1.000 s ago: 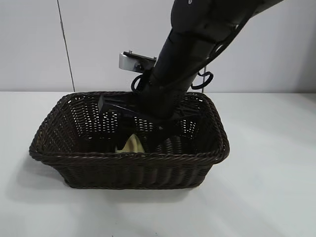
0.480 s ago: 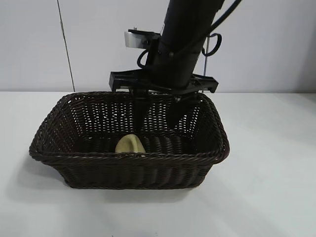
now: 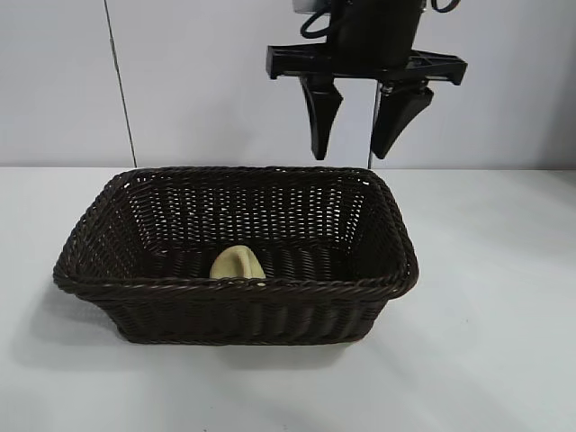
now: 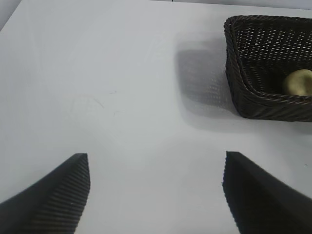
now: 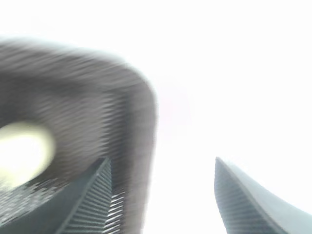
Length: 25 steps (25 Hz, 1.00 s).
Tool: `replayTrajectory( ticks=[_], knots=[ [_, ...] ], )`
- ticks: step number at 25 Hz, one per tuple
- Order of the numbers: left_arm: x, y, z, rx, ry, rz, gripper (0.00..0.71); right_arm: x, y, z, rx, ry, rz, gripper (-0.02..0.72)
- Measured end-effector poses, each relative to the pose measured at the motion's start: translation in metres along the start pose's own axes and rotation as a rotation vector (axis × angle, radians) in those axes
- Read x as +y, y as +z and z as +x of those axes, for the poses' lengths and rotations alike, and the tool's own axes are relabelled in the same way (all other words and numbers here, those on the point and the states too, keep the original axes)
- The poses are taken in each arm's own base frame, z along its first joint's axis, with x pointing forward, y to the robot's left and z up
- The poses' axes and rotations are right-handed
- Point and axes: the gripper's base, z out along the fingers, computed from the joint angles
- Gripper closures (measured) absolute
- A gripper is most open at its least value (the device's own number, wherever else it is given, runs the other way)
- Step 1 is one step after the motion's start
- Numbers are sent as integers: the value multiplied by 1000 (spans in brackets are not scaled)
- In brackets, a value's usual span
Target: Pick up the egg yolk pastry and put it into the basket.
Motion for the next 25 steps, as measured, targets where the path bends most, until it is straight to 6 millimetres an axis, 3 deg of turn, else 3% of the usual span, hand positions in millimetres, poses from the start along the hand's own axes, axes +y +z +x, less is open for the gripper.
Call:
replayTrajectory(
  ticks=[6, 14, 18, 22, 25],
  knots=[
    [0, 0, 0, 0, 0, 0, 157, -47, 0, -9, -8, 78, 82, 258],
    [0, 0, 0, 0, 0, 0, 157, -131, -5, -13, -9, 180, 179, 258],
    [0, 0, 0, 0, 0, 0, 157, -163, -7, -10, -7, 242, 198, 258],
    [0, 0, 0, 0, 0, 0, 157, -182, -9, -7, -6, 285, 210, 258],
    [0, 0, 0, 0, 0, 0, 157, -184, -11, -5, -6, 292, 206, 258]
  ],
)
